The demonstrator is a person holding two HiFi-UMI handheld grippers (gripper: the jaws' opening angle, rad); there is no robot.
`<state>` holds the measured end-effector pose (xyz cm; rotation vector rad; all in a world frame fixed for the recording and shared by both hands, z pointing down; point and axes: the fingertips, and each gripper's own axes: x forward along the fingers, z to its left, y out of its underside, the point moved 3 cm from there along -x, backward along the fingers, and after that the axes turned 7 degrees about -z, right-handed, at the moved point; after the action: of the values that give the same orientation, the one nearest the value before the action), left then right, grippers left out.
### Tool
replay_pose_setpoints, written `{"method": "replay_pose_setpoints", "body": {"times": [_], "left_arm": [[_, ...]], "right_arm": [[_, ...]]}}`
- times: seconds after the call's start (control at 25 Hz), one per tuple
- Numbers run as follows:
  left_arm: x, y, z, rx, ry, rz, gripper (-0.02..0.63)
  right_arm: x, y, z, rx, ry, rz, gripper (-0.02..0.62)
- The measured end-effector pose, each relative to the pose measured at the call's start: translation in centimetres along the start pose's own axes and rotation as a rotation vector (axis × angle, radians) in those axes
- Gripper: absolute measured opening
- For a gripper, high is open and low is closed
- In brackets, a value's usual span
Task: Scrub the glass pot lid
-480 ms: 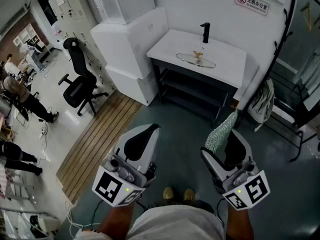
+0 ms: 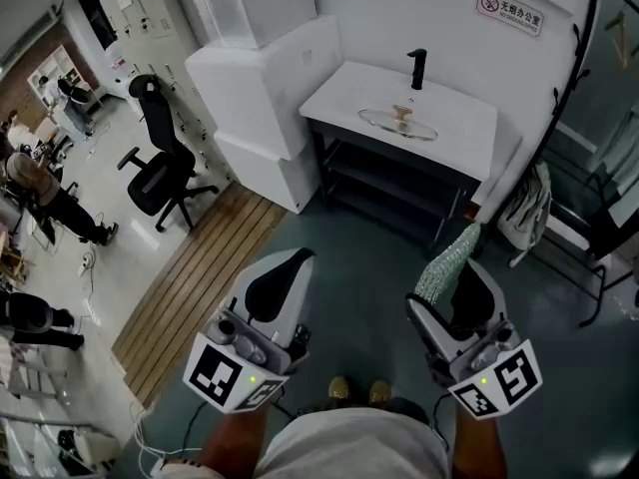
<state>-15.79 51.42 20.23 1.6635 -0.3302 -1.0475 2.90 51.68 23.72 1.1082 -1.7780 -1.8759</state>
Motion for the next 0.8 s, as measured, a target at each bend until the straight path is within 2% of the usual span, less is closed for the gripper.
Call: {"method": "replay_pose_setpoints", "body": {"times": [0.4,0.6,0.8], "left_arm": [[-0.4,0.2,5.3,0.009,0.026,-0.024,0.012],[0.2,0.5,7.1,0.005,0.035,-0.019,0.012],[1.8,1.3,8.8,0.008,0.031,-0.021,0.012]], "right_arm": [[3.9,1.5,-0.2,-0.025,0.039,0.001,0.337],[5.0,1.1,-1.4,-0.042,0.072,0.000,0.337],[6.6,1.3,-3.1,-0.050,0.067,-0.003,0.337]]}}
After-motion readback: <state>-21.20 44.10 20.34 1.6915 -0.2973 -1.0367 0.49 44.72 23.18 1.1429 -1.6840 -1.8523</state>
